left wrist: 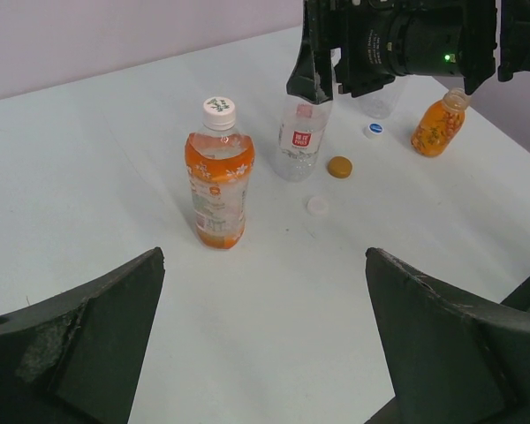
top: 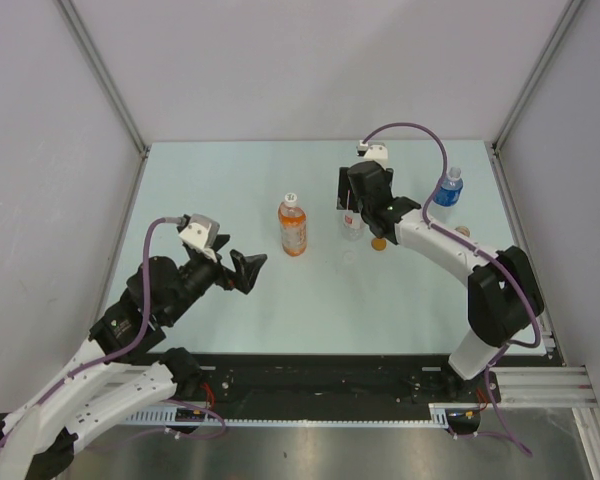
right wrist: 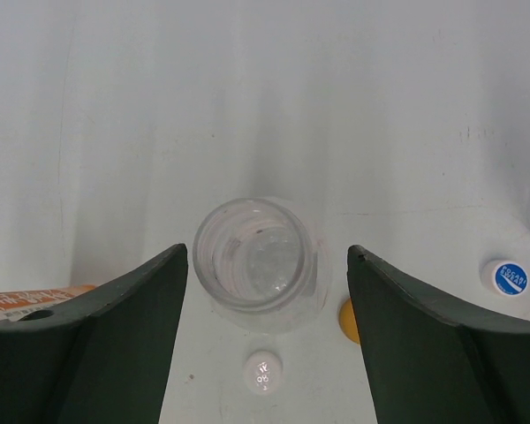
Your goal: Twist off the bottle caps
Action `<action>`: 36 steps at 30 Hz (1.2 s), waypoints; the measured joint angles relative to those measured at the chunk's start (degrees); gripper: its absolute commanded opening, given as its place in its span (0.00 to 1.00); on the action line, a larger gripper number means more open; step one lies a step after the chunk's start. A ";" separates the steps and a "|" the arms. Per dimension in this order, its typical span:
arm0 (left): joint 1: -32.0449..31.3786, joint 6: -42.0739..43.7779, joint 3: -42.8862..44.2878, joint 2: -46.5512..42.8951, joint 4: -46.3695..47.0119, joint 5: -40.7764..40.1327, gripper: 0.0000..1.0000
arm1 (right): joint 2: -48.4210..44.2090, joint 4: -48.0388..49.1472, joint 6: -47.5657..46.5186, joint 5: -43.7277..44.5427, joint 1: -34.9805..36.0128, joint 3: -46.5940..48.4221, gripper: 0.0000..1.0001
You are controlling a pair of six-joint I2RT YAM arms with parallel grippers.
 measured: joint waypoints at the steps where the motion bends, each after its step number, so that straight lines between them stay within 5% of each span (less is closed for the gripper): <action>1: 0.00 0.00 0.00 0.02 0.02 0.02 1.00 | -0.09 -0.02 0.00 0.11 0.04 0.00 0.77; 29: 0.00 0.00 -0.20 0.37 0.39 0.02 1.00 | -7.98 -6.12 -1.18 5.51 3.72 0.00 0.77; 36: 0.00 0.00 -0.20 0.37 0.37 -0.57 1.00 | -17.51 -9.90 -2.86 11.06 12.92 -2.54 0.77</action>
